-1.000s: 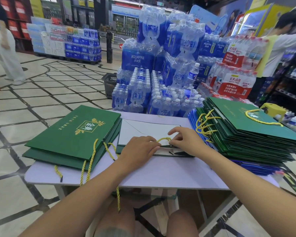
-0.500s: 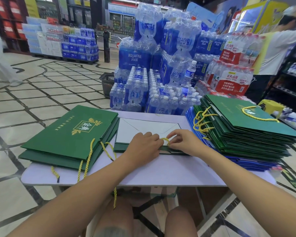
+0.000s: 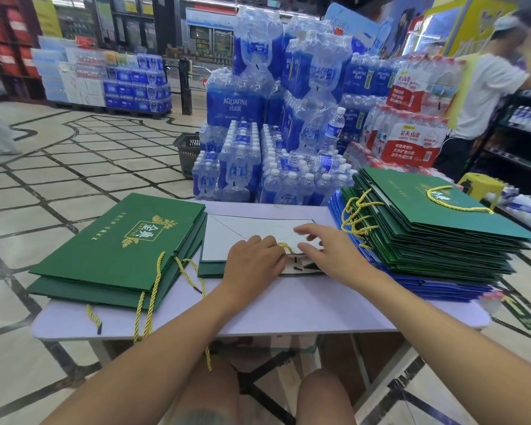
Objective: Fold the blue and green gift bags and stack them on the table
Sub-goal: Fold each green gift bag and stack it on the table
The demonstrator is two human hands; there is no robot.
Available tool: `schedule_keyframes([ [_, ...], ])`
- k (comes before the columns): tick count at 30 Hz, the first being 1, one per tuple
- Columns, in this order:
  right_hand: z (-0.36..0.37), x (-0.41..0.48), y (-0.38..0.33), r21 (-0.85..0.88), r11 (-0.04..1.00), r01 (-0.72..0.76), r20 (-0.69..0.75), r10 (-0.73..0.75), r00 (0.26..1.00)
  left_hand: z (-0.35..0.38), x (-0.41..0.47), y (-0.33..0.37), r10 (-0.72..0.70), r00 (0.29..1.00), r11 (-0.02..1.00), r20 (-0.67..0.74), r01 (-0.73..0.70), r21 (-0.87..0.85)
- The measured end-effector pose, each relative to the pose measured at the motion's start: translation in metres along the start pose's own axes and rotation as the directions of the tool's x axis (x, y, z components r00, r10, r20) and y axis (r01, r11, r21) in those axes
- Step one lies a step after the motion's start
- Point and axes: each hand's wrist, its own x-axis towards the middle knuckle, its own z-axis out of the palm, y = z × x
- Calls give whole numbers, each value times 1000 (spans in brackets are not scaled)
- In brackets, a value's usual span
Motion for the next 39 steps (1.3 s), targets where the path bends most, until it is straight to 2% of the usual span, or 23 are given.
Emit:
schedule_keyframes([
  [2, 0, -13, -3, -83, 996, -12, -211, -5, 977, 0, 2, 0, -36, 999, 999, 0, 36, -14],
  [3, 2, -18, -5, -150, 985, -87, -230, 51, 972, 0, 4, 0, -50, 999, 999, -2, 50, -19],
  [5, 12, -26, -10, -257, 935, -244, -142, 213, 967, -1, 7, -1, -63, 998, 997, -7, 62, -40],
  [7, 22, -26, -15, -208, 918, -337, -117, 318, 941, -4, 10, -3, -57, 998, 997, -7, 57, -45],
  [9, 29, -24, -20, -146, 925, -351, -177, 325, 929, -5, 11, -3, -67, 998, 997, 10, 68, -33],
  [13, 38, -21, -23, -186, 923, -338, -282, 279, 918, -3, 10, -1, -78, 996, 996, 32, 79, -33],
  [16, 43, -20, -23, -67, 923, -380, -256, 352, 900, -1, 10, 0, -61, 998, 998, 3, 61, -24],
  [19, 41, -17, -25, 82, 904, -419, -159, 427, 890, 1, 7, -1, -63, 998, 998, 1, 63, -27],
  [20, 40, -16, -27, 168, 878, -448, -106, 468, 878, 3, 7, -2, -81, 997, 996, 9, 82, -30],
  [22, 38, -16, -30, 394, 754, -525, 64, 547, 834, 0, 8, -2, -117, 992, 992, 53, 120, -45],
  [23, 36, -17, -31, 444, 712, -544, 123, 553, 824, -2, 10, -2, -115, 989, 991, 98, 120, -55],
  [24, 35, -16, -27, 430, 724, -540, 129, 542, 830, -4, 12, -2, -92, 984, 992, 154, 104, -74],
  [26, 30, -13, -21, 143, 863, -485, -25, 493, 870, -10, 11, -6, -16, 963, 987, 268, 58, -150],
  [28, 24, -6, -20, -133, 891, -435, -190, 408, 893, -17, 5, -13, 20, 964, 980, 267, 34, -198],
  [29, 24, -2, -21, -177, 899, -400, -178, 371, 912, -18, 1, -19, -6, 966, 980, 257, 57, -193],
  [31, 31, 7, -20, -257, 907, -334, -32, 338, 941, -18, -6, -32, -103, 932, 974, 347, 164, -153],
  [34, 45, 18, -15, -273, 928, -255, 108, 293, 950, -16, -15, -41, -154, 808, 967, 569, 241, -80],
  [37, 43, 35, -9, -137, 962, -235, 122, 252, 960, -15, -17, -43, -135, 809, 968, 573, 230, -97],
  [39, 40, 45, -7, -150, 961, -231, 172, 256, 951, -17, -16, -44, -145, 815, 959, 561, 256, -124],
])
